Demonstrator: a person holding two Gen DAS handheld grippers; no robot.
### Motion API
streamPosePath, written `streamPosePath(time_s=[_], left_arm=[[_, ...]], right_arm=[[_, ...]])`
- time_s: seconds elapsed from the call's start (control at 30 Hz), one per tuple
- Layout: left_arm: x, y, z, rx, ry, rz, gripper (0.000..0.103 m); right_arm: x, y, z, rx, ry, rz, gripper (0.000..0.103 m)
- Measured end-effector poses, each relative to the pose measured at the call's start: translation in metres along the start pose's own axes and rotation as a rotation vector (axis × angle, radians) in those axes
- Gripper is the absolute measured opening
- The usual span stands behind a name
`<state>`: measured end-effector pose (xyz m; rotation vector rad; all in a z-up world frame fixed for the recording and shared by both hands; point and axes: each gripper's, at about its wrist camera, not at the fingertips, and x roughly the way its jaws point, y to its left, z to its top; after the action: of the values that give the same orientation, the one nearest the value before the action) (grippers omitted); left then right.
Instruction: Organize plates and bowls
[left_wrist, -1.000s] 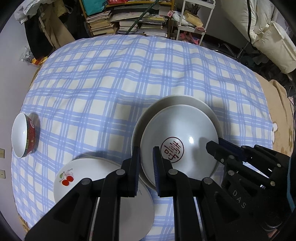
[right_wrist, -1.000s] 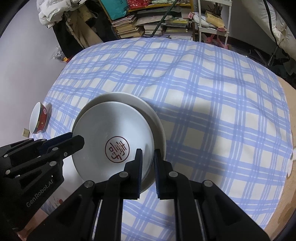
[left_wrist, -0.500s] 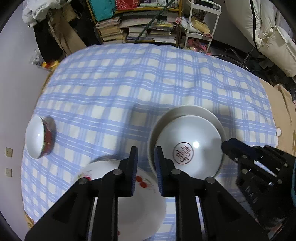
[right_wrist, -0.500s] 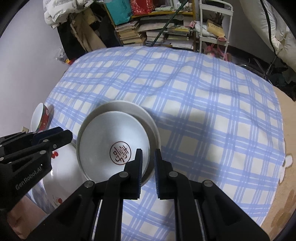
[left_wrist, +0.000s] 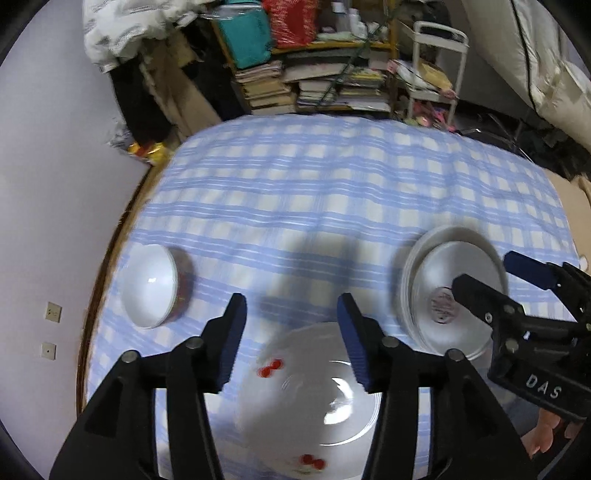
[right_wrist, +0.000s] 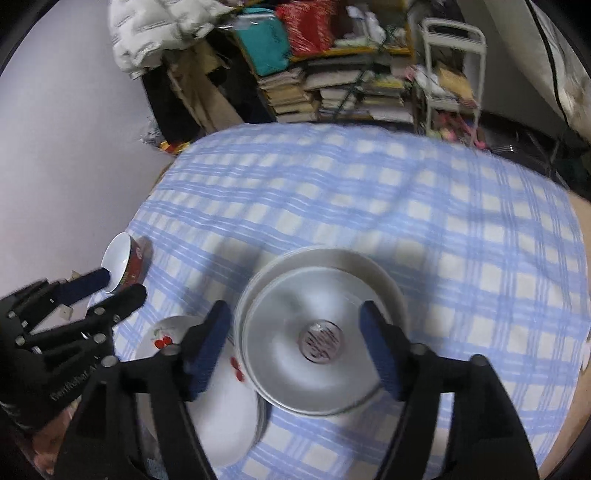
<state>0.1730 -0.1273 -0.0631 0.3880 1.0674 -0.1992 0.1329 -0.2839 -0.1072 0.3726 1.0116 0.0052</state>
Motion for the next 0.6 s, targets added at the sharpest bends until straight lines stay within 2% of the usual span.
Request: streamPosePath(time_s=[0.1, 0.17, 0.27, 0.6], left_arm=[[-0.001, 0.032, 0.000, -0.042, 0.010, -0.004, 0.057], [-0.002, 0.055, -0.003, -0.060, 0.007, 0.025, 0.066], [-0.002, 0.090, -0.009, -0.097, 0.001, 0.070, 0.073], [0.013, 0.183, -0.051, -0.332, 0.061, 0.111, 0.076]], right_arm=[[0.001, 0.024, 0.007, -0.037, -0.023, 0.018, 0.092], [0.002, 0.036, 0.011, -0.050, -0.033, 0.032, 0.096], [0.003, 0.062, 0.021, -0.085, -0.061, 0.064, 0.100], [0.027, 0.138, 0.054, -0.251, -0.107, 0.072, 0.100]])
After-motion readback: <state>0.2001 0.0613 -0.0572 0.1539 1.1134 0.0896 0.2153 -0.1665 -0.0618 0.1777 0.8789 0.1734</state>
